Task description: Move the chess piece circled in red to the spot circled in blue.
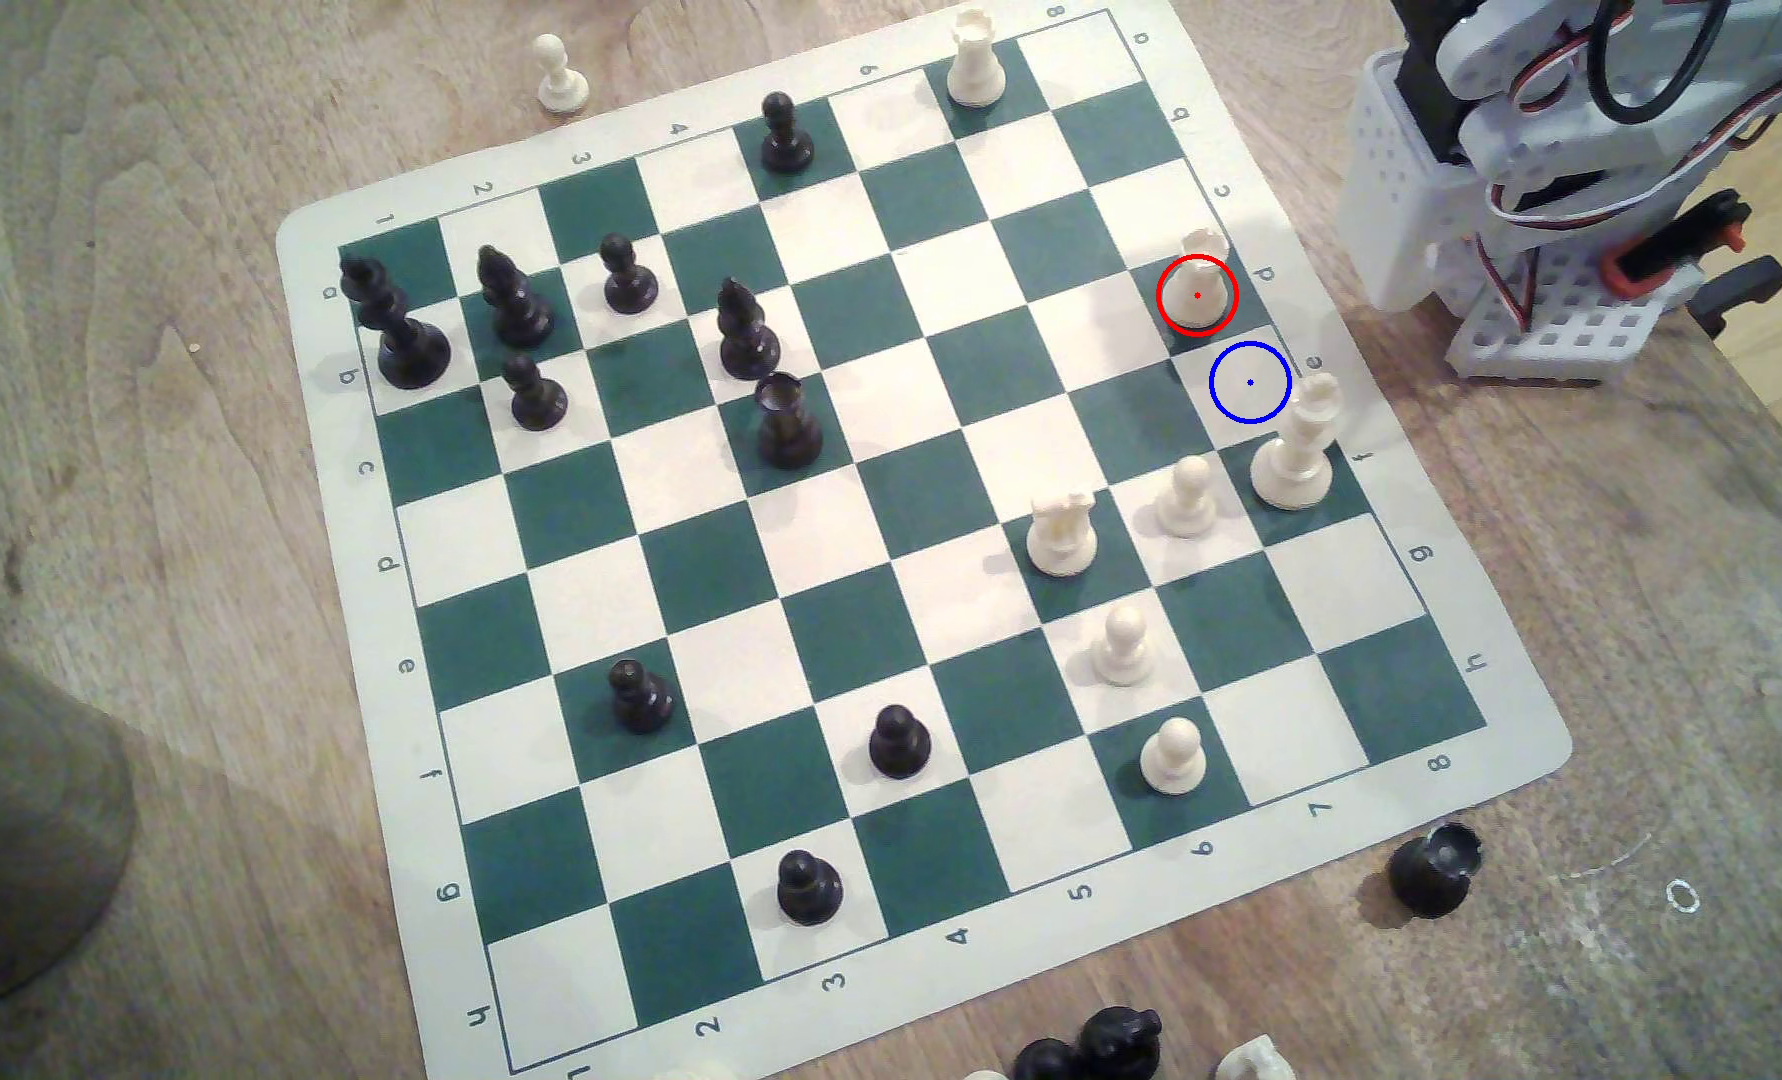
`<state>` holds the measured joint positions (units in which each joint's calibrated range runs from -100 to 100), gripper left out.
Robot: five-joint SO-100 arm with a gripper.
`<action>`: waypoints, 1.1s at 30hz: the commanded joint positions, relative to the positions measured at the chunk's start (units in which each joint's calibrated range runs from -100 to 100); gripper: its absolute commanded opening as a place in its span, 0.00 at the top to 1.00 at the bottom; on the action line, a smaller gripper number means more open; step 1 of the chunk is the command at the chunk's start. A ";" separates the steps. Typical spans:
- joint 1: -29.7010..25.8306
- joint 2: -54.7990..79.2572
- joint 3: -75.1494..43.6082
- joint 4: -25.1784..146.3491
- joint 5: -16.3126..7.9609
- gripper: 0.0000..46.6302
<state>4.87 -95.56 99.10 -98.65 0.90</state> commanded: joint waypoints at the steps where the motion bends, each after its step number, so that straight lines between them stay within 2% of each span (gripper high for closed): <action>1: -3.81 -0.20 0.63 1.27 0.44 1.00; 9: -3.73 -0.20 -5.53 15.76 0.24 1.00; 15: -3.34 -0.20 -16.78 46.80 0.34 1.00; 24: -0.37 -0.11 -28.74 84.48 0.39 1.00; 29: 2.52 -0.03 -36.27 103.23 0.15 1.00; 33: 2.84 -0.03 -39.80 111.75 0.05 1.00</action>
<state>7.01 -95.39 65.30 4.30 1.20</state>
